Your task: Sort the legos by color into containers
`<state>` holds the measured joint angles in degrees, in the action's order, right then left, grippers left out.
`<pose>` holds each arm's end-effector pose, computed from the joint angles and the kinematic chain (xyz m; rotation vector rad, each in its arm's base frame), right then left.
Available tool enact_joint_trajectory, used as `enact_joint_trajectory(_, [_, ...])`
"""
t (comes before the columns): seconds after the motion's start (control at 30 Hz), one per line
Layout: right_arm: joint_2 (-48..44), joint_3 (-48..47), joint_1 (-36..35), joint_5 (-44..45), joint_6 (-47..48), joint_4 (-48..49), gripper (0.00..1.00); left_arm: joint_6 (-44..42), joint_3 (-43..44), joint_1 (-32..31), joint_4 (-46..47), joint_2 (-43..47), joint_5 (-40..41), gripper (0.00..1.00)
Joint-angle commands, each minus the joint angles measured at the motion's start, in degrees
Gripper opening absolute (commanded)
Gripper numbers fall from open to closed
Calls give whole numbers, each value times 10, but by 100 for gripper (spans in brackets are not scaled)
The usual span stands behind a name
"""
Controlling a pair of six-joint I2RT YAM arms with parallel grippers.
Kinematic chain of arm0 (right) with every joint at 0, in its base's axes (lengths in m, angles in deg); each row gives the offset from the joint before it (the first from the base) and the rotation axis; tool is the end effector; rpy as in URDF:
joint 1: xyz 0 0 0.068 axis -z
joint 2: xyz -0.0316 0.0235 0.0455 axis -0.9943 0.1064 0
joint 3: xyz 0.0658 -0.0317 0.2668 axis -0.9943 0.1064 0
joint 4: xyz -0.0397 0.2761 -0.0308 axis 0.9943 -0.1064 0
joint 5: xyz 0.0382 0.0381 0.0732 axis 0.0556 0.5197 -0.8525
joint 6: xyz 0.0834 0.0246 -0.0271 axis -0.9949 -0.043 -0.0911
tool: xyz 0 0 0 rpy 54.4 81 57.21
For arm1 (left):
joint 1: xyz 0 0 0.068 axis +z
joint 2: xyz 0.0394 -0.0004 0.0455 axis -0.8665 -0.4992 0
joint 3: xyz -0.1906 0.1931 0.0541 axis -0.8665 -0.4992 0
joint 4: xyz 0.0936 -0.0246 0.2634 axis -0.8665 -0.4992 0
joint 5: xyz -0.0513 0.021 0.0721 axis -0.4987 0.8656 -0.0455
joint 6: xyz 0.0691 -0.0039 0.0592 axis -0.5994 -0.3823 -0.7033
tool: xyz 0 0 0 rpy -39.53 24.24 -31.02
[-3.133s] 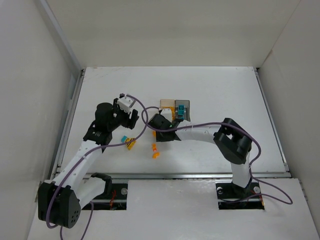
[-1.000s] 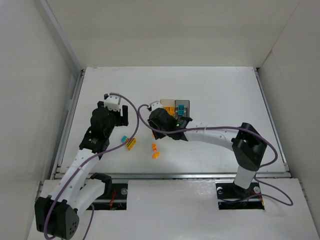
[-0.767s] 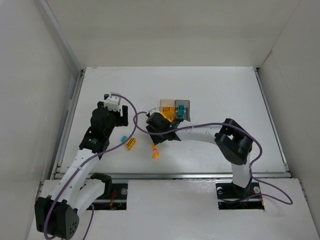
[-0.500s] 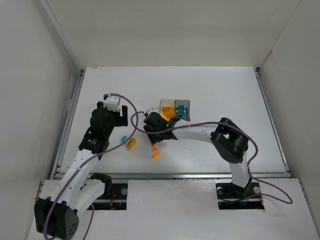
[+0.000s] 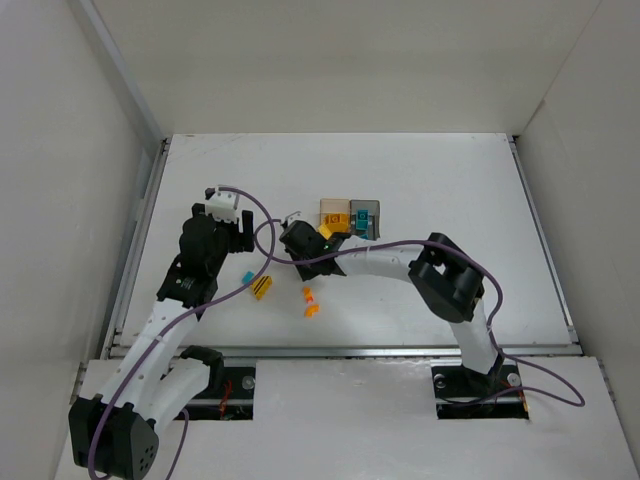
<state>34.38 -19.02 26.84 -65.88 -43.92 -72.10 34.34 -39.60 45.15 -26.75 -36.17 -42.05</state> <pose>0.2823 0.3993 0.1193 -0.7070 2.4193 0.2380 0.2575 -0.0638 0.2841 0.2551 1.7255 -0.0830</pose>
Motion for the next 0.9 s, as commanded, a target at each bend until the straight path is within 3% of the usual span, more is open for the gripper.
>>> enact_joint_trajectory(0.0, [24,-9,-1,-20,16,-1,21,4,2,1,12,12,4,69])
enact_joint_trajectory(0.07, [24,-9,-1,-20,23,-1,10,4,2,1,12,12,4,69])
enact_joint_trajectory(0.2, [19,-9,-1,-37,35,10,0,4,2,1,12,12,4,69])
enact_joint_trajectory(0.33, [-4,-9,-1,-49,41,23,0,4,2,1,12,12,4,69])
enact_joint_trajectory(0.63, [-157,-7,12,-42,15,57,0,4,2,1,12,18,15,69])
enact_joint_trajectory(0.87, [-164,24,70,20,-46,-13,0,4,2,1,12,18,15,69])
